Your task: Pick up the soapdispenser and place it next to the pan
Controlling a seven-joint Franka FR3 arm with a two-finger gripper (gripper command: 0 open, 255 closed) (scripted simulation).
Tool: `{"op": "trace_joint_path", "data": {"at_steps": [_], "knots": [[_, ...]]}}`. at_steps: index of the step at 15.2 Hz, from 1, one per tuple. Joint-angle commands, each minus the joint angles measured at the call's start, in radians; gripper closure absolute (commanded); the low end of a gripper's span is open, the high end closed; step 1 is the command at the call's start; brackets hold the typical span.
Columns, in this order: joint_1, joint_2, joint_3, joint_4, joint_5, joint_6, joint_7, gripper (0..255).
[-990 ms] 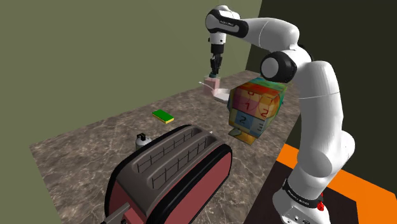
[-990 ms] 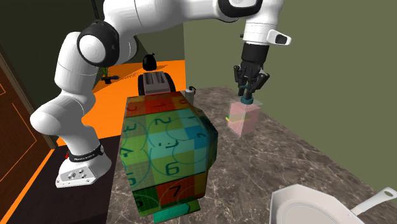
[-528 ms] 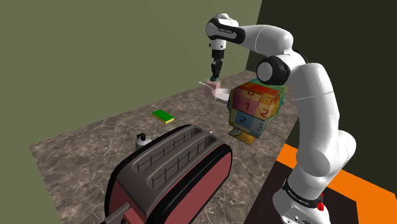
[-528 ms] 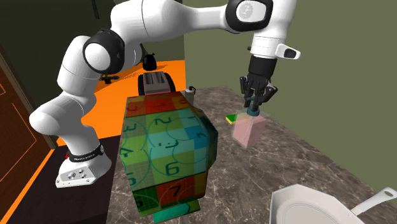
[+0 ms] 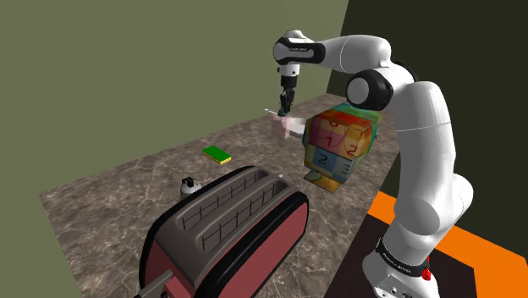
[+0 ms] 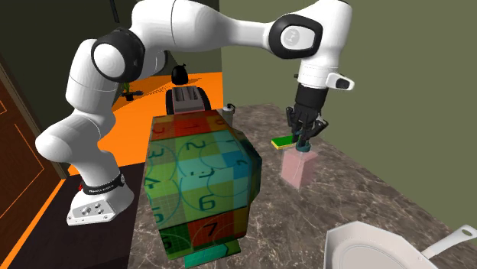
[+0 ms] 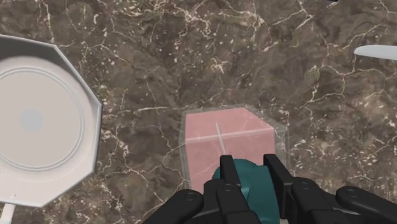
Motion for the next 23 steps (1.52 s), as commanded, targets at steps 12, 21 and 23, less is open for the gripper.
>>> {"op": "trace_joint_path", "data": {"at_steps": [12, 21, 23], "knots": [[0.005, -0.007, 0.001, -0.167, -0.001, 0.160, 0.004, 255], [0.005, -0.007, 0.001, -0.167, -0.001, 0.160, 0.003, 0], [0.005, -0.007, 0.001, -0.167, -0.001, 0.160, 0.003, 0]]}}
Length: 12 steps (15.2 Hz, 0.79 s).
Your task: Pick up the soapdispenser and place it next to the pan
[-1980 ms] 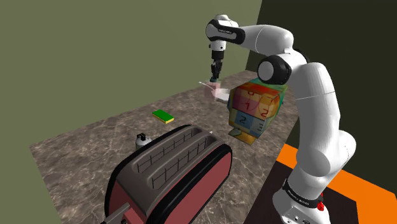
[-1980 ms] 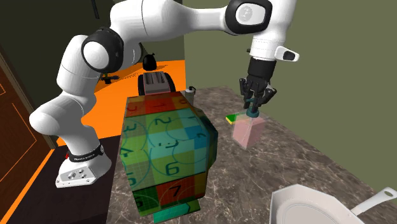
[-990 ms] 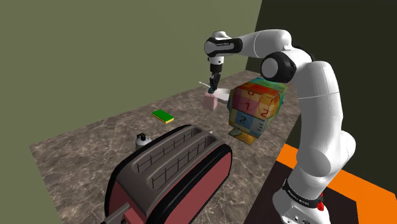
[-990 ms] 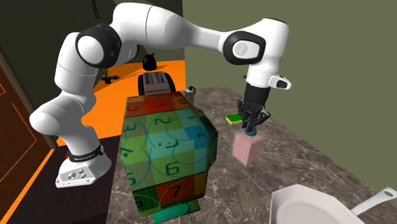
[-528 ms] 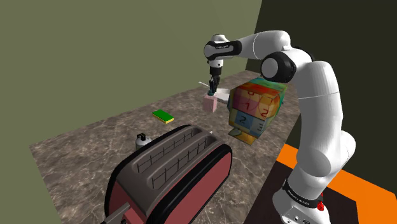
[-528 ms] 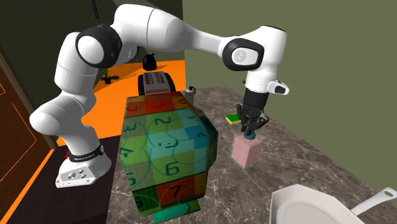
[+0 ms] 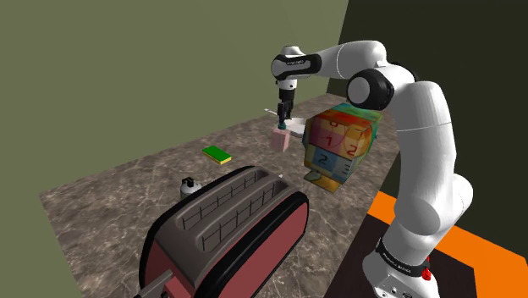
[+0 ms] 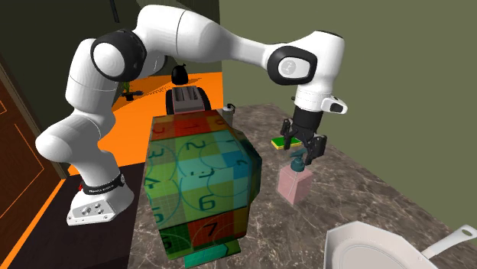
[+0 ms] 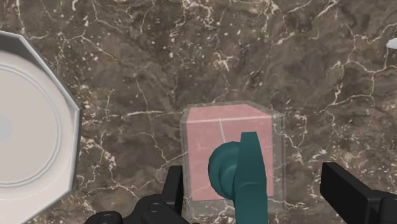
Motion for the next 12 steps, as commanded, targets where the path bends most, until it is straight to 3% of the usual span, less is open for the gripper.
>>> {"op": "trace_joint_path", "data": {"at_steps": [1, 4, 12], "knots": [[-0.001, 0.004, 0.000, 0.040, 0.000, -0.036, 0.000, 0], [-0.004, 0.028, 0.000, 0.172, 0.002, -0.144, 0.000, 0], [-0.004, 0.028, 0.000, 0.172, 0.002, -0.144, 0.000, 0]]}}
